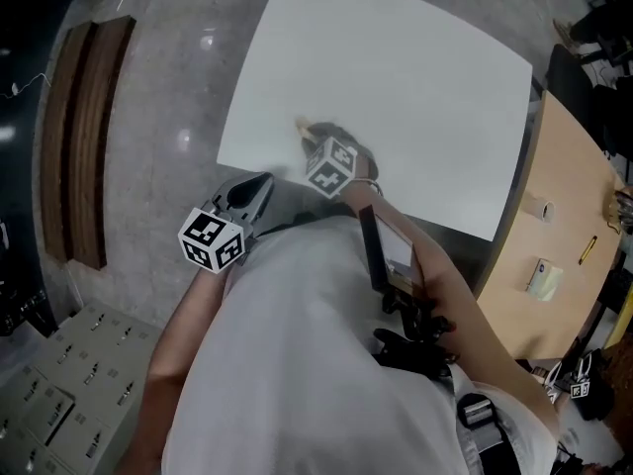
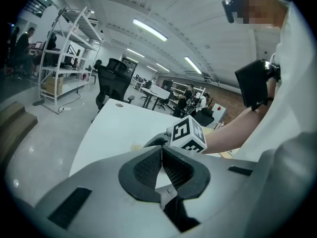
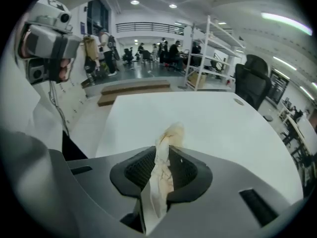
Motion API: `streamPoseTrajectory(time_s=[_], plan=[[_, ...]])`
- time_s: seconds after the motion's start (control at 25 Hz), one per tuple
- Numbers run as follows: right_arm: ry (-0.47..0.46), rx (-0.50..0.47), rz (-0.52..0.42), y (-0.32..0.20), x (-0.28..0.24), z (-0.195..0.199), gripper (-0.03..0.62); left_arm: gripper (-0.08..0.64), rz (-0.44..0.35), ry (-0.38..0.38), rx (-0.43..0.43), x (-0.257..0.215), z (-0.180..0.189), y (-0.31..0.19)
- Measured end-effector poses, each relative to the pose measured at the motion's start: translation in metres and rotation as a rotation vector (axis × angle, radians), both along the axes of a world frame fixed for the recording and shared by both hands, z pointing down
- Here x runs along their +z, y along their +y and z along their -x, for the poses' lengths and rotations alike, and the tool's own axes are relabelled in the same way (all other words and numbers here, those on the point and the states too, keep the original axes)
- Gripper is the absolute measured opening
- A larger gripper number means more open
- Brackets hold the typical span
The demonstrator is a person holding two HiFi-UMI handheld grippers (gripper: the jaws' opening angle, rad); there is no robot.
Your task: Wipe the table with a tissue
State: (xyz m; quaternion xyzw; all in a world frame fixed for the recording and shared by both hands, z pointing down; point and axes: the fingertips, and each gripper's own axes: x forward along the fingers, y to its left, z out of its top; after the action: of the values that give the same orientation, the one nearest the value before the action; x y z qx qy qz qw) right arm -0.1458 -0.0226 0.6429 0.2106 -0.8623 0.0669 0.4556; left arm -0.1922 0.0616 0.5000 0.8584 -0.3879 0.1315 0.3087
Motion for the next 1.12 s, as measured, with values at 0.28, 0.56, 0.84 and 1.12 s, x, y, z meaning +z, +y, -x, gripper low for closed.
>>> streamPoseTrajectory(time_s=[0.28, 0.56, 0.84, 1.12], plan=[[-0.079, -0.171, 0.106, 0.054, -0.013, 0.003, 0.083, 0.008, -0.029, 0.041, 0.066, -0.001, 0.002, -0.006], [-0.129, 0.125, 0.035, 0.053, -0.044, -0.086, 0.083, 0.008, -0.048, 0.094, 0.262, 0.000, -0.046, -0.023], [-0.054, 0.310, -0.015, 0.050, -0.057, -0.171, 0.083, 0.008, -0.082, 0.153, 0.375, -0.006, -0.089, -0.044], [-0.030, 0.501, -0.048, 0.086, -0.066, -0.255, 0.083, 0.008, -0.069, 0.157, 0.537, 0.007, -0.149, -0.025]])
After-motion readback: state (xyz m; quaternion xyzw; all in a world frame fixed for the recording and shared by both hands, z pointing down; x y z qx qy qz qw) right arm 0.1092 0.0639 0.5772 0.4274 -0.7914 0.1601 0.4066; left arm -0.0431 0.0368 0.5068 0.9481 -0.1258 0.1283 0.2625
